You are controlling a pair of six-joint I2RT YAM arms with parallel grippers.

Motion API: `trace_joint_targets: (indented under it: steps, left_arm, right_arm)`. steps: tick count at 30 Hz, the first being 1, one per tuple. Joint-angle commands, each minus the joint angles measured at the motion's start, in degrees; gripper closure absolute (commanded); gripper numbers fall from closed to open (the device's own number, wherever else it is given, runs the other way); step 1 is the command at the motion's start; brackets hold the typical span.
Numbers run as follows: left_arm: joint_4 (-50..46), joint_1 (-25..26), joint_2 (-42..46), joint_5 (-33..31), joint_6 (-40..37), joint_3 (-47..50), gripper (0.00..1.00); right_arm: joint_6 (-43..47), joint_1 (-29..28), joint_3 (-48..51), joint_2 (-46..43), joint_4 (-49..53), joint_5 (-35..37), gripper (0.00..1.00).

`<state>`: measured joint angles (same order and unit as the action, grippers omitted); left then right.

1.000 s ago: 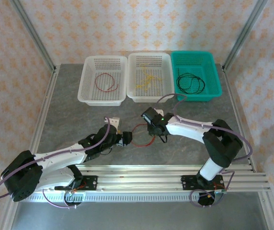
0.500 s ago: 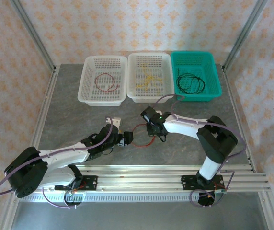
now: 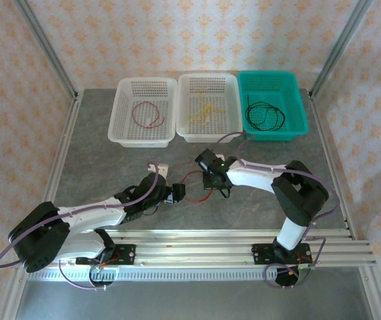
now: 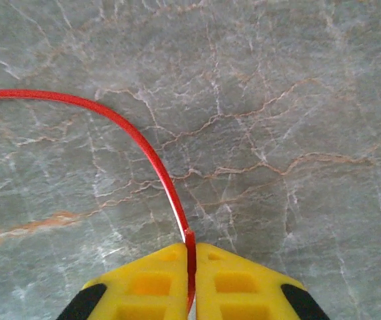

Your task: Untangle the cables

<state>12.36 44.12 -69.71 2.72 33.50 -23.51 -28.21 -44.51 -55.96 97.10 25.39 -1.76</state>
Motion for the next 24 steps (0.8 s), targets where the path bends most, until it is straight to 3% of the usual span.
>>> trace_joint_targets:
  steps: [1, 7, 17, 24]
  left_arm:
    - [5.9, -1.6, -0.6, 2.9, 3.4, 0.2, 0.26]
    - [7.4, -5.0, 0.0, 5.9, 3.6, 0.7, 0.26]
    - [10.4, -7.4, -2.4, 12.1, 1.4, 0.2, 0.25]
    - [10.7, -7.1, 0.5, 16.6, -8.7, -3.6, 0.25]
  right_arm:
    - [0.6, 0.7, 2.3, -5.2, -3.3, 0.1, 0.94]
    - [3.2, 1.8, 6.7, -11.0, -7.2, -1.5, 1.0]
    - [7.3, 2.6, 8.2, -20.0, -9.1, -1.1, 1.0]
    - [3.3, 5.4, 3.5, -21.7, -4.2, -3.7, 1.0]
